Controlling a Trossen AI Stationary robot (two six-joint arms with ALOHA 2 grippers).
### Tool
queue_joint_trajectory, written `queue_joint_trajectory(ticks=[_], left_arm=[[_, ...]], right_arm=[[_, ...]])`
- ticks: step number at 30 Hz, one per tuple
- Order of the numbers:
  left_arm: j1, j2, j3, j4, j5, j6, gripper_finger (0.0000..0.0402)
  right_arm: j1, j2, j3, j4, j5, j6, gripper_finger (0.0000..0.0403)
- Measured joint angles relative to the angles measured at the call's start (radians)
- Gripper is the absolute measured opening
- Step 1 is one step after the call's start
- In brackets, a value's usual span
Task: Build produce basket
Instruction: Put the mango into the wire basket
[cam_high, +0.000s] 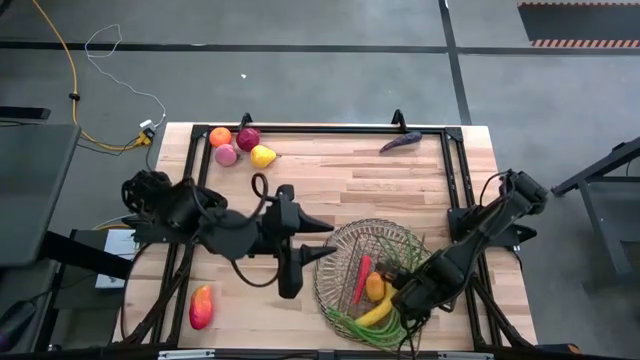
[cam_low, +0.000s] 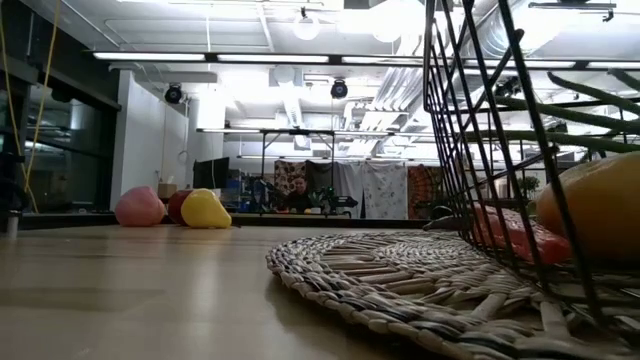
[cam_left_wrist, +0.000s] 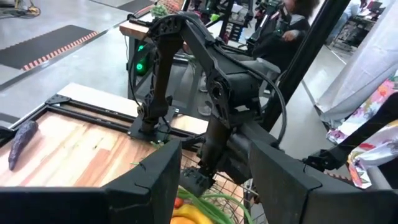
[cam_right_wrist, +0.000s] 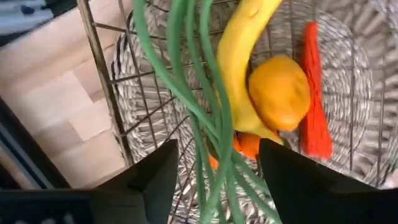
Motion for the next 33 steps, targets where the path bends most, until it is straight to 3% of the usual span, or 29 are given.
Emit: queue_joint_trajectory(ticks=[5,9,20,25,28,33], left_arm=[[0.012,-0.026,0.0,-0.011,0.037,0.05,0.0176],[0.011,-0.074,0.0,-0.062,0.041,0.098,0.0176],[-0.026,-0.107,-0.043,-0.195,-0.114,0.143,0.0176],[-0.031,-0.119,-0.197,-0.162,-0.078,0.099,0.0176],[-0.033,-0.15,-0.342,-0.056,-0.076,0.067,0.0176],[-0.016,-0.25,-0.657,0.333,0.068,0.091,0.0176]], right_arm=[[0.0,-0.067,0.0,-0.003,0.039,0.066,0.022],[-0.004,-0.146,0.0,0.012,0.094,0.211,0.022],[-0.01,-0.364,0.0,0.046,0.408,0.628,0.022],[-0.011,-0.432,0.0,0.007,0.519,0.781,0.022],[-0.011,-0.453,0.0,-0.044,0.56,0.855,0.022],[-0.014,-0.481,-0.006,-0.091,0.581,0.955,0.022]])
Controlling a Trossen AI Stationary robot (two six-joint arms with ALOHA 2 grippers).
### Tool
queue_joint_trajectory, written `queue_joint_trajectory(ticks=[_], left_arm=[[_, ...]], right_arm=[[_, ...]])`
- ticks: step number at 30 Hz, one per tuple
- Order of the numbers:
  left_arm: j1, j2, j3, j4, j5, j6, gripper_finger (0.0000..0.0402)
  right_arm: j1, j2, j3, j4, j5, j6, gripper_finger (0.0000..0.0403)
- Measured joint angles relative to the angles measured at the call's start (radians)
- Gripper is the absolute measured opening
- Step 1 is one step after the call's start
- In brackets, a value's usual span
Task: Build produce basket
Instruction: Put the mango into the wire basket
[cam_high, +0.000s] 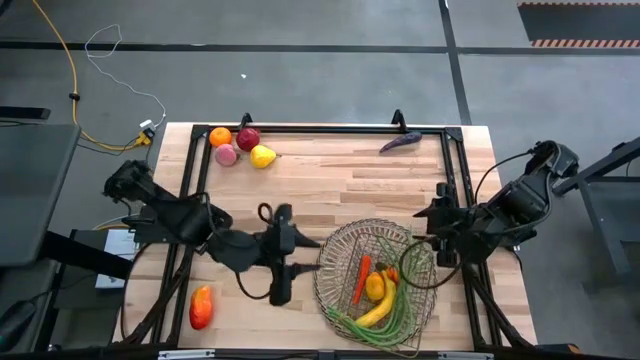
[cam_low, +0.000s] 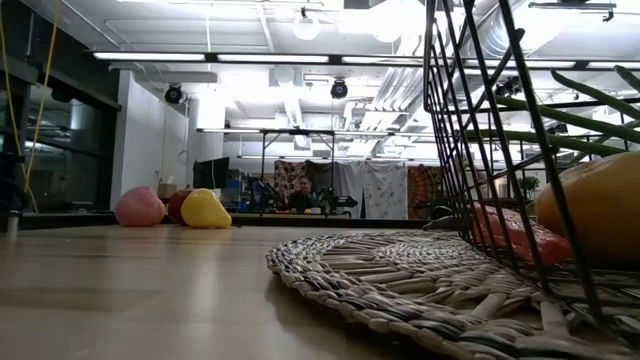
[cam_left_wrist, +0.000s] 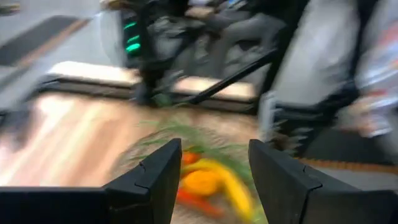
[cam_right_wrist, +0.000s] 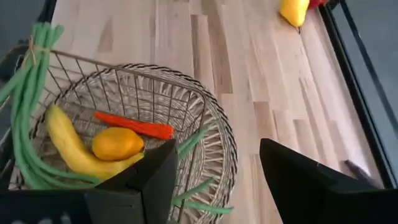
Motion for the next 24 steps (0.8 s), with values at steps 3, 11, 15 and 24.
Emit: queue_joint_trajectory(ticks=[3,11,15,24], left_arm=[[0.027,-0.081,-0.196,0.267,0.132,0.024,0.0176],[0.116,-0.273,-0.633,0.84,0.214,0.082,0.0176],[0.184,-0.347,-0.793,1.065,0.261,0.043,0.0176],[0.354,-0.509,-0.9,1.024,0.289,-0.074,0.0176]], right_arm=[[0.0,-0.042,-0.063,0.053,0.003,0.064,0.022],[-0.057,-0.226,-0.42,0.451,0.103,0.165,0.022],[-0.137,-0.296,-0.52,0.682,0.13,0.076,0.022],[-0.342,-0.338,-0.541,0.822,0.063,-0.254,0.022]])
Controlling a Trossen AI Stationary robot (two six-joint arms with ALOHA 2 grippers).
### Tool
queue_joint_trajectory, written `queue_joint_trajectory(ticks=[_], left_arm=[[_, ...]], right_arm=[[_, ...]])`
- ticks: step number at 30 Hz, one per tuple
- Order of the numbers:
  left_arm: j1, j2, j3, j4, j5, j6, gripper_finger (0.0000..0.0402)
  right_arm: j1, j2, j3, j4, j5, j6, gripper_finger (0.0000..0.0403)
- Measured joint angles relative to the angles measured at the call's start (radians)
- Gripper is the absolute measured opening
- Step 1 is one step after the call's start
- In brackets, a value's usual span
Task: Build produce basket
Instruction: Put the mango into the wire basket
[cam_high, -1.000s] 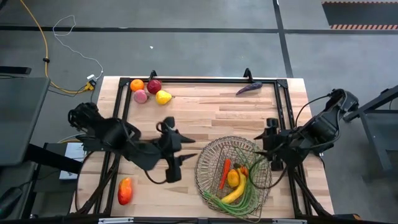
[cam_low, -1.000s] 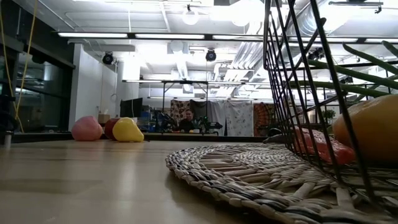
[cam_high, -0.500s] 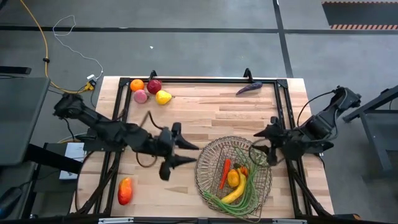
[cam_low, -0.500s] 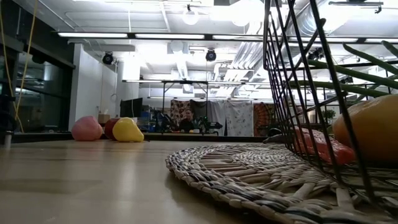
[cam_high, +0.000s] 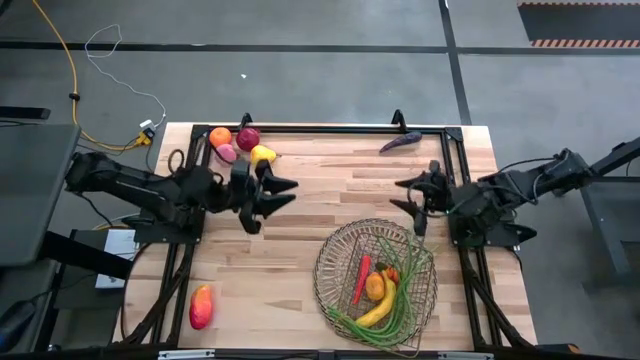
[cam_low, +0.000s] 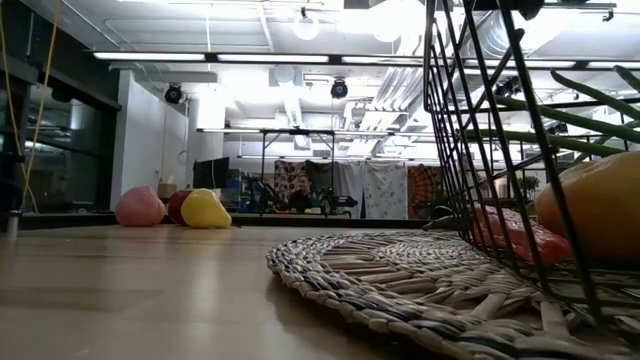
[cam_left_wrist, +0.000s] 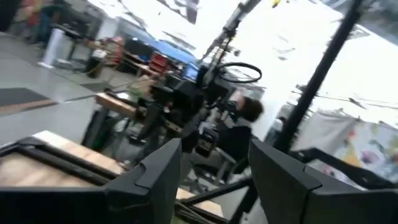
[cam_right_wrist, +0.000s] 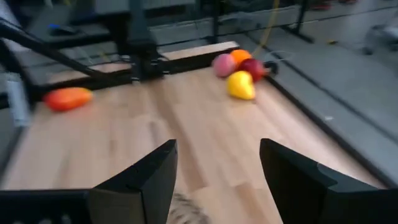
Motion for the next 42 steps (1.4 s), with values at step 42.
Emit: queue_joint_trajectory(ticks=[42], left_arm=[[0.005,-0.182,0.174,-1.53,0.163,-0.674,0.0308]], right_arm=[[-0.281,0.023,0.0,0.087,-0.139,0.302,0.022]])
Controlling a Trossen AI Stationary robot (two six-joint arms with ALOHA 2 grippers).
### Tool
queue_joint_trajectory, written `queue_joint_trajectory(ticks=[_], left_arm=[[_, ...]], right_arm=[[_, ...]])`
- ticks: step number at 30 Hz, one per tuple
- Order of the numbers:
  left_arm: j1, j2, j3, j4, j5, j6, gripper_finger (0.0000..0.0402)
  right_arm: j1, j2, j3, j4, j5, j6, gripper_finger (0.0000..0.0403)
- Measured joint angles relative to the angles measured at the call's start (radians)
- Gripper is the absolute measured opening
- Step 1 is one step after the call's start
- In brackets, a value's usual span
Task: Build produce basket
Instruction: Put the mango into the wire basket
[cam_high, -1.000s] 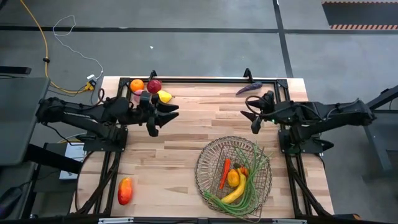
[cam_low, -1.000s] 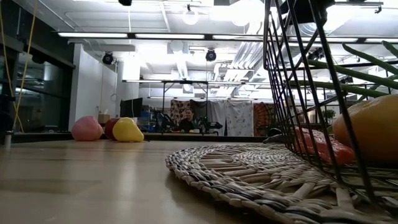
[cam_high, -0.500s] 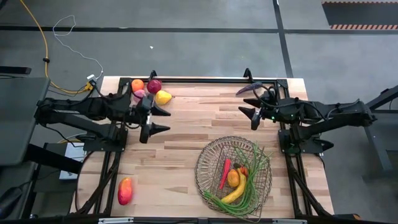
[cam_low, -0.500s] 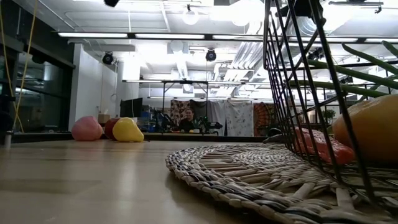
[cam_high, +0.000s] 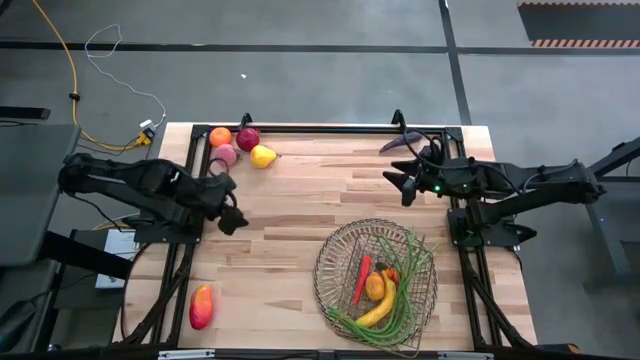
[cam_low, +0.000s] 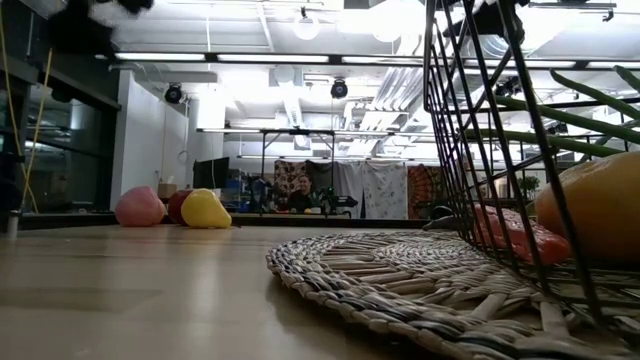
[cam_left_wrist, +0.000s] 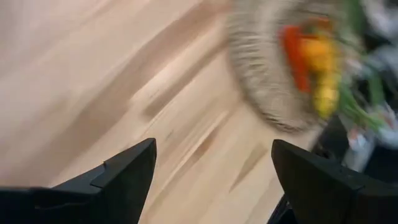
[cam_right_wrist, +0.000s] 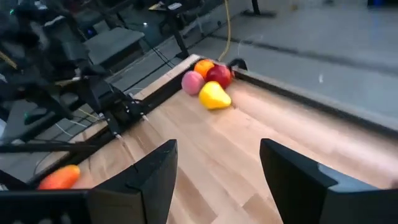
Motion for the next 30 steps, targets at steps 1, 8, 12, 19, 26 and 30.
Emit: queue_joint_trajectory(ticks=[1,8,12,19,26,30], left_arm=[[-0.024,0.0,0.0,-0.04,-0.003,-0.09,0.0308],[-0.219,0.047,0.0,-0.244,-0.078,-0.441,0.0307],[-0.351,0.116,0.0,-0.273,-0.039,-0.609,0.0307],[-0.563,0.297,-0.001,-0.253,0.146,-0.907,0.0307],[-0.725,0.466,-0.001,-0.104,0.327,-1.002,0.0307],[-0.761,0.527,-0.001,0.007,0.327,-1.092,0.0307]], right_arm=[[0.004,0.001,0.0,-0.004,-0.009,0.058,0.022],[0.024,0.006,0.0,-0.052,-0.07,0.033,0.022],[0.029,0.022,0.0,-0.062,-0.077,0.004,0.022],[0.028,0.05,0.0,-0.073,-0.079,-0.042,0.022],[0.027,0.054,0.0,-0.07,-0.084,-0.071,0.022],[0.027,0.055,0.0,-0.073,-0.084,-0.088,0.022]])
